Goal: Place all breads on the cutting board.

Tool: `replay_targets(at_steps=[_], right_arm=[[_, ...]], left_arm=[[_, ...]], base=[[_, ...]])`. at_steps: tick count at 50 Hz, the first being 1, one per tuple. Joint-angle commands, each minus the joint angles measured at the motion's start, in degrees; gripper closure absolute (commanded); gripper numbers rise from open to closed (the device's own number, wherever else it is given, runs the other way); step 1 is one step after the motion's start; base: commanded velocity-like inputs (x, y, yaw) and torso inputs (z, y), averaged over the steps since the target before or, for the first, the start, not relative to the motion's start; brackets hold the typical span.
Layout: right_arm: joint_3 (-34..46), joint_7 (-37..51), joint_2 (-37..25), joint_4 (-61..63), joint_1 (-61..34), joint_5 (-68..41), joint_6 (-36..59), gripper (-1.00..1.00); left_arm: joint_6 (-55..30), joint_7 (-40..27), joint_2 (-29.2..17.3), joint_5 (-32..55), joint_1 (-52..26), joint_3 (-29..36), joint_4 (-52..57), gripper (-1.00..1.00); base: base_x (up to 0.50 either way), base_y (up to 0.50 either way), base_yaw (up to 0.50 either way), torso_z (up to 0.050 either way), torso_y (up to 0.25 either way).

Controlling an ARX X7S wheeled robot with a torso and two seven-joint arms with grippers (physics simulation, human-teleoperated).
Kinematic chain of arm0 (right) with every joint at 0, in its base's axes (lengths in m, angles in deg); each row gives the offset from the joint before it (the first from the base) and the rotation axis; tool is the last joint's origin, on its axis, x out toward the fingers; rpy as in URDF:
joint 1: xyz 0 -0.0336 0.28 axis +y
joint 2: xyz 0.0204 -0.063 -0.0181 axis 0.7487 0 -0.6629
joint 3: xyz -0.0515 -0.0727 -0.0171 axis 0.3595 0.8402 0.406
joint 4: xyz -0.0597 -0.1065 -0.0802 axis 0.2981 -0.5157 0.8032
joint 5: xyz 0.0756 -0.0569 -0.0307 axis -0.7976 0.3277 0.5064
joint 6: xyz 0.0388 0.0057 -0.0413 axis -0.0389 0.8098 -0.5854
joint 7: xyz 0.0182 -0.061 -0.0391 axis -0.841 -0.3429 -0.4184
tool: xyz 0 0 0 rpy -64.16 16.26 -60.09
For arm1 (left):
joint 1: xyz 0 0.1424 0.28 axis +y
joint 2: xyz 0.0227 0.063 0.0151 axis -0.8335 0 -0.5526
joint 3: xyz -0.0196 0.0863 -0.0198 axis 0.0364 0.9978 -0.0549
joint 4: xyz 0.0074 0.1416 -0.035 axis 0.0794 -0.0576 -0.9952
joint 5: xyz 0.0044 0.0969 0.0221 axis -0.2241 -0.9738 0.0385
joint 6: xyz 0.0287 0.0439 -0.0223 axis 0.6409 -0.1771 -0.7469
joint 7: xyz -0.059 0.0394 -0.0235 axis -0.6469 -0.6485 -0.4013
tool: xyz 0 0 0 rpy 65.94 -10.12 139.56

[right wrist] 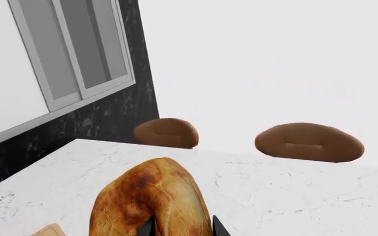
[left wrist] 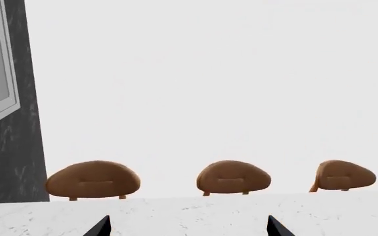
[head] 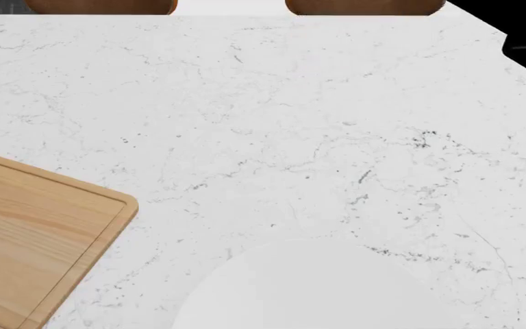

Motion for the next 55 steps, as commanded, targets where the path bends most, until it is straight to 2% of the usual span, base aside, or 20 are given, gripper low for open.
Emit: replay_targets(at_steps=[1,8,18,22,28,29,30,33,37,38,43,51,55], right_arm=[[2.2,-6.4,5.5,-7.8,-4.4,6.3,-0.8,1.00],[3.5,-9.6,8.7,-12.3,-5.5,9.2,-2.5,1.00],[6.1,-10.0,9.5,-13.3,-6.7,15.3,-4.7,1.00],[3.7,-8.9,10.1,-14.1,-7.1,13.7,-6.8,1.00],[7.2,-7.8,9.8,-11.2,-7.1,20.0,-8.2,1.00],[7.2,-9.3,8.7,-7.0,-5.5,23.0,-12.5,1.00],[7.4,-9.3,9.2,-8.0,-5.6,20.6,-9.7,1.00],[7.4,-7.4,9.6,-8.8,-4.9,20.8,-9.9,1.00],[6.1,-9.2,9.0,-8.7,-3.0,19.2,-11.0,1.00],[3.8,-9.1,8.6,-7.7,-1.8,17.3,-13.1,1.00],[4.2,-5.9,8.1,-6.4,-2.3,21.6,-15.7,1.00],[5.0,-8.5,9.6,-7.9,-2.9,21.2,-14.8,1.00],[4.1,-8.2,9.5,-8.0,-2.5,20.0,-14.9,1.00]], left_arm=[[2.5,-3.9,0.0,-0.3,-1.0,-0.4,-1.1,-1.00],[3.4,-4.8,0.2,-0.5,-1.0,0.0,-1.6,-1.00],[4.4,-4.1,0.5,-0.9,-1.0,0.6,-3.5,-1.00],[4.0,-4.3,0.6,-1.0,-1.0,0.5,-3.1,-1.00],[4.4,-4.0,0.6,-1.4,-0.5,0.7,-3.8,-1.00],[4.4,-4.0,0.5,-1.4,-0.4,0.7,-3.8,-1.00],[4.4,-4.1,0.5,-1.5,-0.3,0.7,-3.8,-1.00],[4.3,-4.3,0.6,-1.5,-0.1,0.6,-3.8,-1.00],[4.1,-3.9,0.6,-1.8,0.0,0.9,-3.8,-1.00],[4.1,-4.0,0.5,-1.8,0.2,0.8,-3.8,-1.00],[4.0,-4.2,0.3,-1.8,0.7,0.5,-3.8,-1.00],[4.0,-4.6,0.6,-1.8,-0.3,0.1,-3.8,-1.00],[4.1,-4.5,0.6,-1.9,-0.3,0.1,-3.8,-1.00]], base=[[0.00,0.02,0.00,0.000,0.000],[0.00,0.02,0.00,0.000,0.000],[0.00,0.02,0.00,0.000,0.000],[0.00,0.02,0.00,0.000,0.000],[0.00,0.02,0.00,0.000,0.000],[0.00,0.02,0.00,0.000,0.000],[0.00,0.02,-0.01,0.000,0.000],[0.00,0.02,-0.01,0.000,0.000],[0.00,0.02,0.00,0.000,0.000],[0.00,0.02,0.00,0.000,0.000],[0.00,0.02,0.00,0.000,0.000],[0.00,0.02,0.00,0.000,0.000],[0.01,0.00,0.47,0.000,0.000]])
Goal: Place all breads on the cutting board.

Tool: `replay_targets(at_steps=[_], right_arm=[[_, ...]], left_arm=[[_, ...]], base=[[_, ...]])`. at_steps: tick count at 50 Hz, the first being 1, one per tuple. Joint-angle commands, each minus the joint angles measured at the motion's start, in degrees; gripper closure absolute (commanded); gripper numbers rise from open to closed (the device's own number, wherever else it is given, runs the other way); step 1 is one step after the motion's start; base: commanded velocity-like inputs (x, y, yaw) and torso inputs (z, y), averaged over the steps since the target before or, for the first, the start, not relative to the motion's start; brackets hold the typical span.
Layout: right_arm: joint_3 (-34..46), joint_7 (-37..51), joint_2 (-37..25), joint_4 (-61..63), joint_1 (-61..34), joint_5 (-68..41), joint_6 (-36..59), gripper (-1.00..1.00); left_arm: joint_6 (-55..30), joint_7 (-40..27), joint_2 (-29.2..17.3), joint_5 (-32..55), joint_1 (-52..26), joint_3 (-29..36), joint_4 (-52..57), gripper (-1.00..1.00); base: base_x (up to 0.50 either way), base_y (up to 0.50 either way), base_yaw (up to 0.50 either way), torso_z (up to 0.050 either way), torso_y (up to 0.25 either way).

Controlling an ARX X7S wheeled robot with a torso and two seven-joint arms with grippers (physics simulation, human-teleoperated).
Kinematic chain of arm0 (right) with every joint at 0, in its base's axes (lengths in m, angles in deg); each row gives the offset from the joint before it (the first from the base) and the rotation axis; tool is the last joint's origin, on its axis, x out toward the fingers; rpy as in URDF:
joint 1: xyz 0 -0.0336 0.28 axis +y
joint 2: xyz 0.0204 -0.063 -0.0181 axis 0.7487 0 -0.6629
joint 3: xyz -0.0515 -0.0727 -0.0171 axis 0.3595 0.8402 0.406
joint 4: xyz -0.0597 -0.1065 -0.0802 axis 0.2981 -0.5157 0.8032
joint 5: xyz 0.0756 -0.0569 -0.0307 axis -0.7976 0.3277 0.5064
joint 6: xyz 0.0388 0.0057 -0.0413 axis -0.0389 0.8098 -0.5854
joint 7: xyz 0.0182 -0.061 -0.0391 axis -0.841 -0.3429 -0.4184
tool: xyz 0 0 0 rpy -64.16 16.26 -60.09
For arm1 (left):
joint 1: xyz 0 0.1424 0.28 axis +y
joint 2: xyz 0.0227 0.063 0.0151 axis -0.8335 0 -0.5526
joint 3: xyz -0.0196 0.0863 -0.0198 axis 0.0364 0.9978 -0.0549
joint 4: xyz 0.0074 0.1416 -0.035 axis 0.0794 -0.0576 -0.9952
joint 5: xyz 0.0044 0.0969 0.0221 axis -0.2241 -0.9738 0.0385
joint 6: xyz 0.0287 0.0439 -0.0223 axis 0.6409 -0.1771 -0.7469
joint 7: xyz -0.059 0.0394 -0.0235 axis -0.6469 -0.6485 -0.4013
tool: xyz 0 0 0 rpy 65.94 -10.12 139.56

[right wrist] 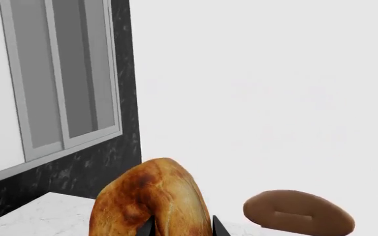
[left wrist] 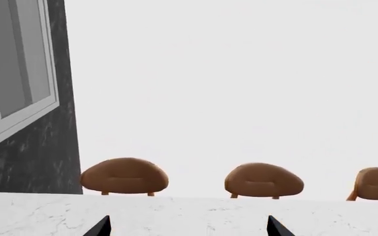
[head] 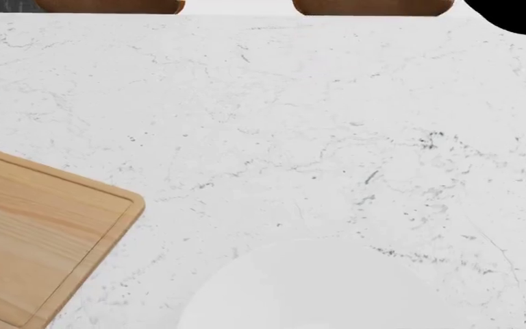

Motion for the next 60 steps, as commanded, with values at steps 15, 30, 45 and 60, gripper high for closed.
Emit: replay_targets(at_steps=[15,30,45,60], right_arm=[[-2.0,-1.4,0.8,-0.6,0.8,-0.5,-1.6,1.00],[-2.5,-1.6,0.5,0.1,1.1,-1.0,-1.7,1.00],[-1.8,-2.8,1.7,-1.6,-0.7,-0.7,-0.7,1.00],[-1.0,-3.9,2.9,-3.0,-1.8,-0.4,0.3,1.00]], left_arm=[[0.4,0.0,0.2,-0.4,-0.5,-0.5,0.0,-1.00],[-0.1,0.0,0.5,-0.2,-1.0,-0.4,0.4,-1.00],[-1.1,0.4,0.2,0.2,-1.0,-0.3,1.9,-1.00],[-3.7,0.3,-0.5,0.9,1.5,-0.6,6.8,-1.00]], base=[[0.10,0.01,0.50,0.000,0.000],[0.15,0.02,0.50,0.000,0.000],[0.16,0.03,0.50,0.000,0.000],[0.15,0.03,0.50,0.001,0.000]])
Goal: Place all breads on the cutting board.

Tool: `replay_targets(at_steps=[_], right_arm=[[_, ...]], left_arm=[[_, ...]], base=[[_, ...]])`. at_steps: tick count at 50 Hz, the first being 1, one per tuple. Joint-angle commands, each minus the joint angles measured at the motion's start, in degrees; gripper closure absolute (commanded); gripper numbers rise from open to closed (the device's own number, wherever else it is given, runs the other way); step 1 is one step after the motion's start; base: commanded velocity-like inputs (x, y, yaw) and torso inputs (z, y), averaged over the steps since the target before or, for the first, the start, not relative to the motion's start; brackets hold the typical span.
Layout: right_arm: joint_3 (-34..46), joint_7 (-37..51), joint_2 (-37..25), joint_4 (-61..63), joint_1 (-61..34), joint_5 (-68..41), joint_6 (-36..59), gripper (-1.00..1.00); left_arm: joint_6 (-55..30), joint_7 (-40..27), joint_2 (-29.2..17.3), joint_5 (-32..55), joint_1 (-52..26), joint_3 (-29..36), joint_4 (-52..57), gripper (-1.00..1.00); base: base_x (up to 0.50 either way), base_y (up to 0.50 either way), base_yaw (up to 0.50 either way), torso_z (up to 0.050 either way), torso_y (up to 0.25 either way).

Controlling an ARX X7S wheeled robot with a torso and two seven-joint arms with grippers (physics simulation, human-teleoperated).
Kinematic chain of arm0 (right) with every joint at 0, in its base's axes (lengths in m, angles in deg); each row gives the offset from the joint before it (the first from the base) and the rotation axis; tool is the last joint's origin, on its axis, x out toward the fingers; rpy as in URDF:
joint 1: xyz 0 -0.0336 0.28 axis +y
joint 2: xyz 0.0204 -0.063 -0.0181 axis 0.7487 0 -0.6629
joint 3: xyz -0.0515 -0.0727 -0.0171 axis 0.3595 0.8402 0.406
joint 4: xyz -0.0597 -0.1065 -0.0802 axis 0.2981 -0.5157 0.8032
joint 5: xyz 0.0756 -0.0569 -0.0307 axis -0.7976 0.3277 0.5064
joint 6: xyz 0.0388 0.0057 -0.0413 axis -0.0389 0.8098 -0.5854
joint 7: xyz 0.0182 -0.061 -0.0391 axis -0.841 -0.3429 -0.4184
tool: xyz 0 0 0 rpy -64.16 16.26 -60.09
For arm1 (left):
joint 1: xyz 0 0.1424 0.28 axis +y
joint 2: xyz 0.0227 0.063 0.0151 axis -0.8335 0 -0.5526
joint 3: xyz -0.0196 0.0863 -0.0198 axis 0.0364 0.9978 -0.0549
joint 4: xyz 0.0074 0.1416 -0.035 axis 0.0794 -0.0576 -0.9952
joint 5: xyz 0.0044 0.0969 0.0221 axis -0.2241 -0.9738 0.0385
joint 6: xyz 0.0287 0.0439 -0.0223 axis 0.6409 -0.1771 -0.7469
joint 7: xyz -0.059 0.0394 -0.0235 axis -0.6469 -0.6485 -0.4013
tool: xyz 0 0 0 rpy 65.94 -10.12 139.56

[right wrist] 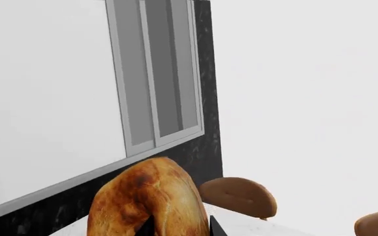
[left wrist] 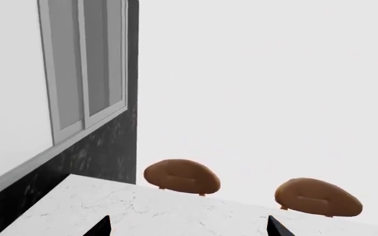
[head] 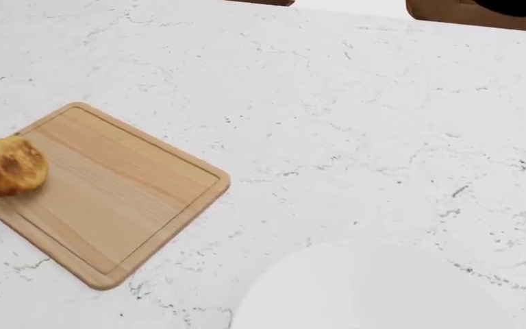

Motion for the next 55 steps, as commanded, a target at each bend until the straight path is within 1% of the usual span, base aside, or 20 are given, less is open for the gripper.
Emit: replay_targets(at_steps=[1,13,28,33,37,52,54,55], right_arm=[[0.2,-2.0,0.8,-0.7,-0.9,2.1,1.0,1.00],[0.6,-2.7,1.7,-1.4,-2.0,2.1,1.7,1.00],[1.9,-4.1,3.2,-4.0,-3.9,3.2,2.8,1.00],[2.3,-4.6,3.9,-4.5,-4.0,3.6,2.8,1.00],[2.7,-5.4,4.9,-5.9,-5.2,4.2,3.0,1.00],[2.9,-5.7,5.3,-6.3,-5.8,4.3,3.3,1.00],[3.6,-5.5,5.6,-7.2,-6.4,4.9,3.9,1.00],[3.7,-6.3,5.7,-7.3,-6.5,4.5,4.5,1.00]], left_arm=[[-2.0,0.0,-0.5,0.5,1.5,-0.1,3.5,-1.00],[-4.2,-0.2,-0.8,1.0,2.7,0.0,7.0,-1.00],[-4.4,-0.4,-0.9,1.8,2.5,0.3,7.2,-1.00],[-6.3,-0.6,-1.3,2.2,4.1,0.3,10.5,-1.00],[-6.9,-0.7,-1.4,2.4,4.5,0.2,11.6,-1.00],[-8.9,-0.7,-1.8,2.9,5.9,0.7,14.8,-1.00],[-9.7,-0.9,-2.1,4.3,5.1,-1.9,12.9,-1.00],[-9.4,-0.5,-1.9,3.5,5.8,0.0,14.4,-1.00]], base=[[0.16,0.04,0.50,0.000,0.000],[0.15,0.04,0.50,0.000,0.000],[0.15,0.05,0.50,0.000,0.000],[0.15,0.05,0.50,0.000,0.000],[0.15,0.06,0.50,0.000,0.000],[0.15,0.06,0.50,0.000,0.000],[0.14,0.07,0.50,0.000,0.000],[0.14,0.07,0.50,0.000,0.000]])
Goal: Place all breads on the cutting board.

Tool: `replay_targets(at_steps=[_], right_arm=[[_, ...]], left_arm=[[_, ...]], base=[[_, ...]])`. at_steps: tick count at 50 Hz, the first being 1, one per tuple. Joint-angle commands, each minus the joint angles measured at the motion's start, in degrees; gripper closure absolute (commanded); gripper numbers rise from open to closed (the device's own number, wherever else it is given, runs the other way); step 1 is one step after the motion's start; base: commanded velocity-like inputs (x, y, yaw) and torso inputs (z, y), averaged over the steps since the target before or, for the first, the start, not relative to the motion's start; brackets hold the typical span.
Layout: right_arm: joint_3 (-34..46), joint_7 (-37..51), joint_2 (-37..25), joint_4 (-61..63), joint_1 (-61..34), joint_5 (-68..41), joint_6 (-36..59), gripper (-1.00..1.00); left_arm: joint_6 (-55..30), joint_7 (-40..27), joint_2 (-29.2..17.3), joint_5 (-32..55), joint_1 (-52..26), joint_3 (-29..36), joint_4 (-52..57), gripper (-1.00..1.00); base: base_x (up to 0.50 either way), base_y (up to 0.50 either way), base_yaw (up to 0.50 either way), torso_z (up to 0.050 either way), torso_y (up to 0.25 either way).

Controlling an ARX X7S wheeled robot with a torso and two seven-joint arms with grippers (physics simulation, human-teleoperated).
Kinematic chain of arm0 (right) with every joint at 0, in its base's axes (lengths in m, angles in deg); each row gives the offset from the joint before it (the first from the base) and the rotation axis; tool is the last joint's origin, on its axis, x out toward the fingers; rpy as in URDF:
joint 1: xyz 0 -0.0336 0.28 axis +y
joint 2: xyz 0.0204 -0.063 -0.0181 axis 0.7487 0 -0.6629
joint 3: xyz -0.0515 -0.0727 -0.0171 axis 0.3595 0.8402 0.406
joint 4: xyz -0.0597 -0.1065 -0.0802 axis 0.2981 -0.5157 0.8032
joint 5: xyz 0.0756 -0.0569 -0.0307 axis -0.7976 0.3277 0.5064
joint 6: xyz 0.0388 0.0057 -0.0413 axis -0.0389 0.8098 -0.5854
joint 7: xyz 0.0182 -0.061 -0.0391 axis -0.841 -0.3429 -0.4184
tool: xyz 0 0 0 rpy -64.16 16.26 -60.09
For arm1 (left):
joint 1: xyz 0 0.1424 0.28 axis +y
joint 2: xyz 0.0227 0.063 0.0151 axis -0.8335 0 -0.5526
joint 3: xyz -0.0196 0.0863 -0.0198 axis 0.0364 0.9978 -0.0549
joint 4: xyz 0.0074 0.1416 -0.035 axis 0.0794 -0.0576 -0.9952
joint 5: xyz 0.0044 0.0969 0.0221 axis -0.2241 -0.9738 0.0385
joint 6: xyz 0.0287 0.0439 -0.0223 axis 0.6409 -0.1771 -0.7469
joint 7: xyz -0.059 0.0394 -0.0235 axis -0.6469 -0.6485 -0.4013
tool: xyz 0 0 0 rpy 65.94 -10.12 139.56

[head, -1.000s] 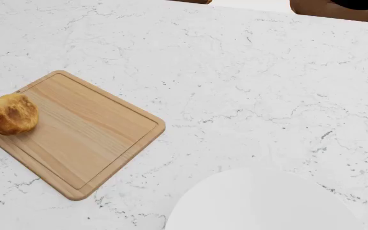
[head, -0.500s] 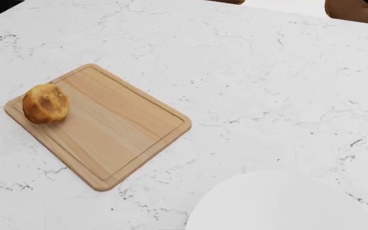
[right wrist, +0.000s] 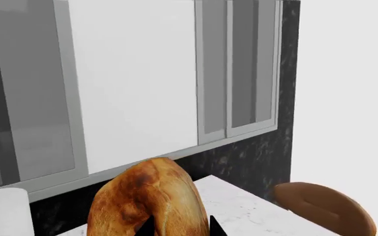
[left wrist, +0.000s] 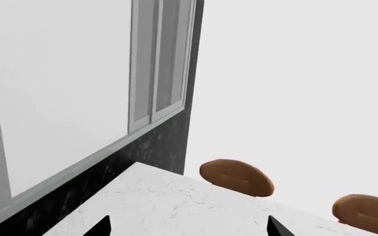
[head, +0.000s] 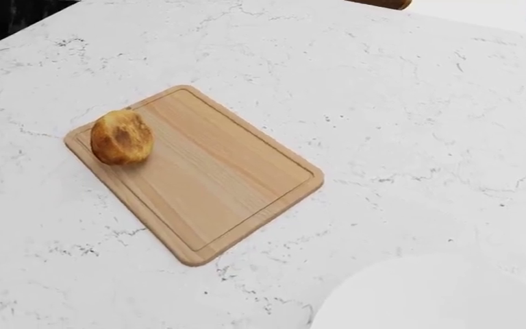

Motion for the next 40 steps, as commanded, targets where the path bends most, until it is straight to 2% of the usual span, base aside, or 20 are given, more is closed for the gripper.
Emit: replay_targets(at_steps=[1,11,20,29,32,35,40], right_arm=[[0.9,-1.7,1.0,-1.3,-1.4,2.6,1.7,1.00],[1.8,-3.2,2.6,-4.6,-2.2,3.5,2.0,1.00],[3.1,-6.1,5.4,-10.1,-6.9,5.7,2.0,1.00],[8.1,-20.3,15.6,-33.2,-20.1,13.0,-0.3,1.00],[10.1,-28.7,22.3,-48.9,-25.5,16.4,-3.3,1.00],[8.1,-29.0,22.9,-49.1,-26.8,19.4,-2.2,1.00],[-1.6,-29.7,23.9,-49.1,-27.9,29.4,0.2,1.00]], left_arm=[[-2.1,0.2,-0.3,0.7,1.3,0.1,2.9,-1.00],[-2.7,0.0,-0.6,0.9,2.7,0.3,4.4,-1.00],[-5.6,-0.5,-0.7,1.5,4.7,0.1,8.9,-1.00],[-7.9,-0.3,-0.8,2.1,7.1,0.6,13.8,-1.00],[-8.1,-0.6,-0.9,2.2,7.4,0.3,14.3,-1.00],[-8.8,-0.4,-1.2,2.5,8.1,0.5,15.8,-1.00],[-9.0,-0.2,-1.4,2.8,8.2,0.5,16.2,-1.00]], base=[[0.14,0.07,0.50,0.000,0.000],[0.19,0.10,0.49,0.000,0.000],[0.00,0.00,0.00,0.000,0.000],[0.00,0.00,0.00,0.000,0.001],[0.00,0.00,0.00,0.000,0.000],[0.00,0.00,0.00,0.000,0.000],[0.00,0.00,0.00,0.000,0.000]])
